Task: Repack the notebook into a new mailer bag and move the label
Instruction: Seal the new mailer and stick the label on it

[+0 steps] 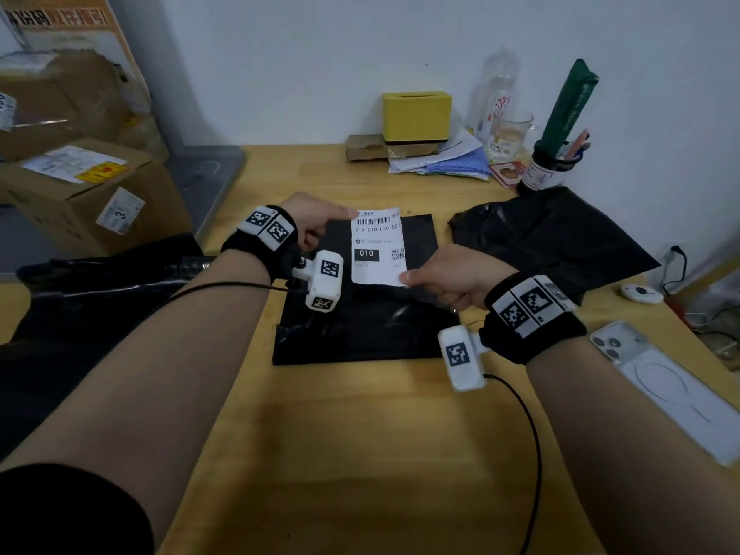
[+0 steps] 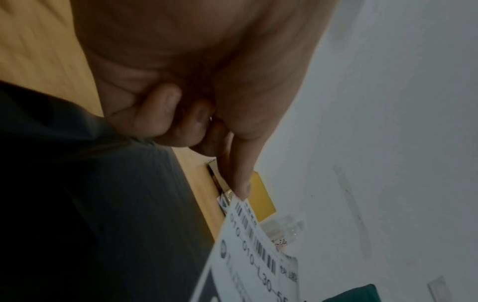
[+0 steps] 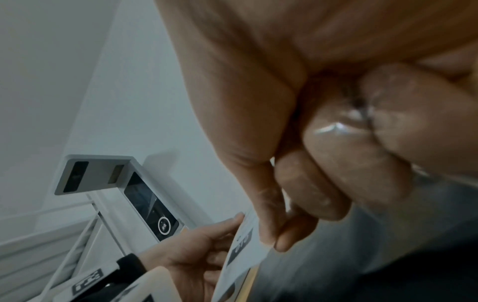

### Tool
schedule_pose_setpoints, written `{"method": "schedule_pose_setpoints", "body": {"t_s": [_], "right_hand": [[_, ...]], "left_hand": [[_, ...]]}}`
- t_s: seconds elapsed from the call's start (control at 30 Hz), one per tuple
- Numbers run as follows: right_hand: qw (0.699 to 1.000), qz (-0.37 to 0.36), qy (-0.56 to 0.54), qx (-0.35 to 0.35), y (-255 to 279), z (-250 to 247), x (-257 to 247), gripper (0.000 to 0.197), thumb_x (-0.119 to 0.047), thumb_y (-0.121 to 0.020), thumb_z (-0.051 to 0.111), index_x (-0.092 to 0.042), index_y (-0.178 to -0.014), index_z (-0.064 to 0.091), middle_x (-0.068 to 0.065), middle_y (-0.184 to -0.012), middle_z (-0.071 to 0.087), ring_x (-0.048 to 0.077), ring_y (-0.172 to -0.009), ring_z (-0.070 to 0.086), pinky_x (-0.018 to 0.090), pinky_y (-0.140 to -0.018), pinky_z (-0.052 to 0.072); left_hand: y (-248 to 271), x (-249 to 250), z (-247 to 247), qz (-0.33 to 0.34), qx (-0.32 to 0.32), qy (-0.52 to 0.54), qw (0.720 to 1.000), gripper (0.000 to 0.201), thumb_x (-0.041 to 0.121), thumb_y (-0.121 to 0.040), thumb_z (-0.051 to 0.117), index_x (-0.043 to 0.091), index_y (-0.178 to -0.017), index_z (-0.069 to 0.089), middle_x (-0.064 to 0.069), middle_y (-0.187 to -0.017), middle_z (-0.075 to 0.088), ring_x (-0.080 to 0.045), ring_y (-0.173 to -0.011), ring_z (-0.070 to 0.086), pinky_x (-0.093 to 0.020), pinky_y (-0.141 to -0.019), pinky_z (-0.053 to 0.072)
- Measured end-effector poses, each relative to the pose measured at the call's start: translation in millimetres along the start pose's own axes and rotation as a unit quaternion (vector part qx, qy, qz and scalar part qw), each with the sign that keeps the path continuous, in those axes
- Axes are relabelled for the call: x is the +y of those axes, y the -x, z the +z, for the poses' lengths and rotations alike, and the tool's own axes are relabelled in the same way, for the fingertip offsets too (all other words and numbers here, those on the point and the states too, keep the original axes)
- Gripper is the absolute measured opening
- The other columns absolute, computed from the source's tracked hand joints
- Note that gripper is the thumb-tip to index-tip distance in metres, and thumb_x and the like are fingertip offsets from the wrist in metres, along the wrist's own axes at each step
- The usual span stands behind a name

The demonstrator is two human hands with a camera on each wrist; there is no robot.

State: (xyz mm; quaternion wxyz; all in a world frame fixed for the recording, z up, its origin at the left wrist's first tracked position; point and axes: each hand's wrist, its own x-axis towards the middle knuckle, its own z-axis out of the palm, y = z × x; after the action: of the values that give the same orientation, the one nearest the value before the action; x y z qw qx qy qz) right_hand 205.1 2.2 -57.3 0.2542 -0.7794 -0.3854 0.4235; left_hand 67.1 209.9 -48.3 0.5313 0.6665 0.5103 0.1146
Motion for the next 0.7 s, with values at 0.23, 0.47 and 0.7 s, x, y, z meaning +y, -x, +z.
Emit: {"method": "schedule_pose_setpoints", "body": {"t_s": [0.23, 0.47, 0.7], "right_hand": [[0.998, 0.018, 0.055, 0.002, -23.0, -4.4, -8.3, 0.037, -0.031, -0.094, 0.068, -0.014, -0.066, 0.052, 0.0, -0.052, 0.032, 0.015, -0.039, 0.027, 0.022, -0.044, 0.024], [0.996, 0.044, 0.078, -0.022, -37.0, -3.6, -12.8, 0.044, -0.03, -0.093, 0.071, -0.016, -0.057, 0.049, -0.002, -0.044, 0.034, 0.015, -0.036, 0.026, 0.021, -0.044, 0.021], [0.995, 0.039, 0.088, -0.022, -40.5, -3.8, -12.8, 0.047, -0.027, -0.089, 0.074, -0.017, -0.05, 0.051, -0.001, -0.044, 0.033, 0.016, -0.037, 0.027, 0.022, -0.045, 0.022]], "left_hand": [[-32.0, -8.8, 5.0, -0.021, 0.007, -0.028, 0.999, 0.04, 0.043, -0.071, 0.086, 0.017, -0.089, 0.061, 0.003, -0.046, 0.037, -0.01, -0.034, 0.024, -0.014, -0.036, 0.023], [-50.1, -16.2, 8.2, -0.017, 0.021, -0.044, 0.999, 0.067, 0.044, -0.07, 0.086, 0.005, -0.121, 0.067, -0.009, -0.086, 0.066, -0.019, -0.076, 0.058, -0.034, -0.079, 0.055], [-45.6, -13.1, 10.3, -0.017, 0.04, -0.077, 0.996, 0.046, 0.042, -0.071, 0.086, 0.007, -0.092, 0.065, -0.005, -0.07, 0.051, -0.019, -0.063, 0.053, -0.025, -0.059, 0.053]]}}
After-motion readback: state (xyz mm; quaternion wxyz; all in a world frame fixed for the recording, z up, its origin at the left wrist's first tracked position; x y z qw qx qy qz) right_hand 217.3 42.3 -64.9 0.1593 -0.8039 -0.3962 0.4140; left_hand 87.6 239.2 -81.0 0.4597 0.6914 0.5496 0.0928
